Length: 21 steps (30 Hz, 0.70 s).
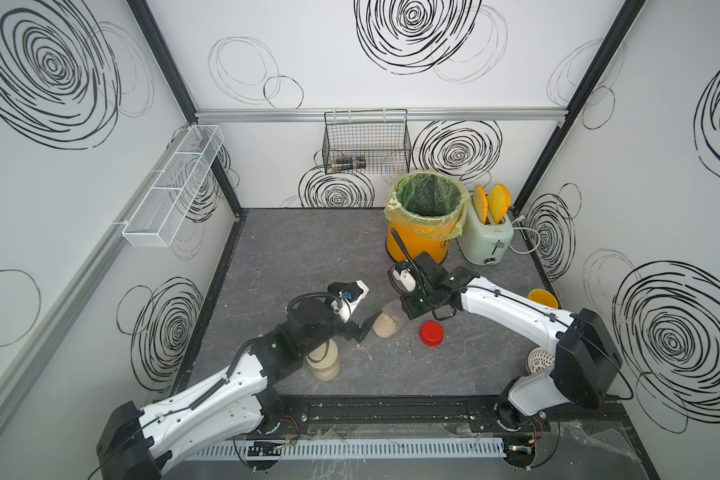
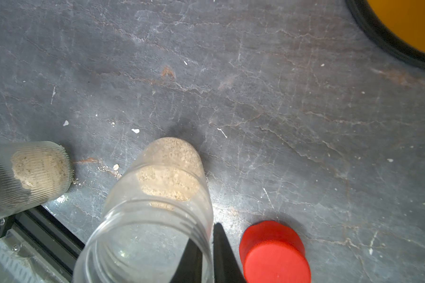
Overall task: Empty expired oatmeal from jars
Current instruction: Place the jar at the center of the board.
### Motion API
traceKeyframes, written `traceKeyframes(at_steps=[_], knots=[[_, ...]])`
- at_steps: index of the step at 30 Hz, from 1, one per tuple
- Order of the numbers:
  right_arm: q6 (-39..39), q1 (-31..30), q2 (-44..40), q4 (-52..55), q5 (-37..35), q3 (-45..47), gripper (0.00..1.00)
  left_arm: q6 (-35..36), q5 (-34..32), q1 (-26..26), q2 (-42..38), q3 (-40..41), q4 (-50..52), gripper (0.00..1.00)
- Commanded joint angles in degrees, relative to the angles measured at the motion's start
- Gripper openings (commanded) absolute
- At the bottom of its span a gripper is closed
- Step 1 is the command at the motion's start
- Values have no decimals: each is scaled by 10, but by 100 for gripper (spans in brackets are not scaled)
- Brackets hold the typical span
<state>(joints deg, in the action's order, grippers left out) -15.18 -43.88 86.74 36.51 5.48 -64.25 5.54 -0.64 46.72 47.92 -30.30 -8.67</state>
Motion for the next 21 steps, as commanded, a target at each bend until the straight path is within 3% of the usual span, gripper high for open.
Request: traceKeyframes(at_steps=[1, 8, 14, 18, 21], knots=[[-5, -13, 3, 20, -34, -37, 14, -17, 15, -7, 4, -2, -22, 97], [0, -23, 9, 75, -111, -82, 14, -21, 18, -11, 2, 2, -26, 97], [-7, -23, 4, 58, -46, -84, 16, -26, 18, -12, -2, 4, -22, 97], [-14, -16, -38, 47, -13, -98, 30, -35, 6, -12, 4, -14, 15, 99], [-18, -2, -109, 8, -19, -59, 45, -76, -33, -18, 42, -78, 109, 98]])
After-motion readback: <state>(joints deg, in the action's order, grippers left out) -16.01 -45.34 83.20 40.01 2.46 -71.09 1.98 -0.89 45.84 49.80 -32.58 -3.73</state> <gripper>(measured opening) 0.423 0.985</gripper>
